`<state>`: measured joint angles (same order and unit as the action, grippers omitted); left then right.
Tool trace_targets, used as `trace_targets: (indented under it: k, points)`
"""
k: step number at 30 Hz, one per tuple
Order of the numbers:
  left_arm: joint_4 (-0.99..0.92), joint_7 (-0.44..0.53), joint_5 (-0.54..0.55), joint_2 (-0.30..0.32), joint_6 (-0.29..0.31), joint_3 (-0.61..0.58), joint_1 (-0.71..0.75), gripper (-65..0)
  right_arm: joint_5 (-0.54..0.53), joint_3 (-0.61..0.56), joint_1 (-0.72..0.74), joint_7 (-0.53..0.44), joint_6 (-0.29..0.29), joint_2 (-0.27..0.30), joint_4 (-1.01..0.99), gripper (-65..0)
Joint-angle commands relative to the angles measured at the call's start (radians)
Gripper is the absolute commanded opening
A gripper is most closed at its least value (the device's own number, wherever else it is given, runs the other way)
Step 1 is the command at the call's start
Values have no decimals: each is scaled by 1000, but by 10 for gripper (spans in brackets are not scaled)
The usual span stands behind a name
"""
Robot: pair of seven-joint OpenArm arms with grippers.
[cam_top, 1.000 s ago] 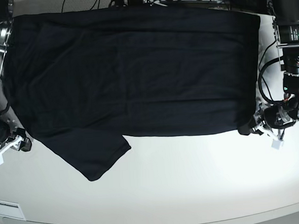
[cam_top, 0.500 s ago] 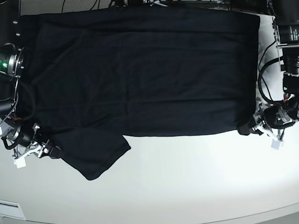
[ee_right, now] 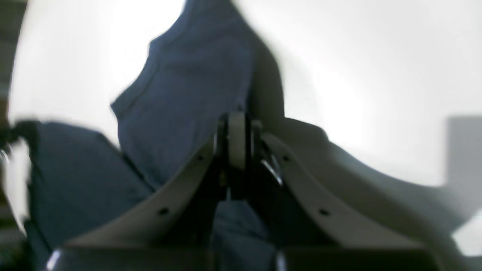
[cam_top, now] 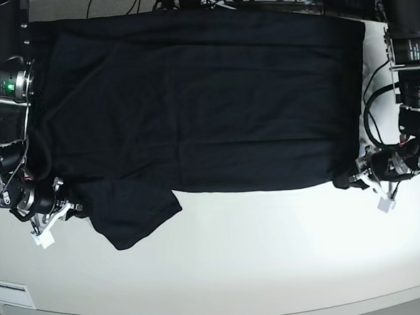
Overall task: Fold the T-shirt properly
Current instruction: 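Lift the hem with both grippers and fold it over toward the collar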
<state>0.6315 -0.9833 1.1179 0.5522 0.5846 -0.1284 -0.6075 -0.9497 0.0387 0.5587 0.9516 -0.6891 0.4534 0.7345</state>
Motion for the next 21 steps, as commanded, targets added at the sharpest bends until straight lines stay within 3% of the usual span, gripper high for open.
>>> trace_targets:
  k: [1, 5, 11, 14, 21]
  points:
    - [3, -32, -17, 19, 5, -2, -26, -650, -22, -19, 6, -8, -9, 25, 58, -650]
    - [27, -51, 3, 39, 46, -2, -43, -650, -22, -65, -105, -8, -9, 65, 295, -650]
    - [107, -99, 47, 66, 105, -2, -42, -650, -19, -65, -272, -42, -9, 169, 607, -650]
    - [137, -118, 82, 72, 113, -2, -35, -650, -19, -65, -343, -50, -9, 214, 712, -650]
    - [187, -277, 193, 72, 114, -2, -32, -650, -22, -64, -465, -50, -9, 294, 876, -650]
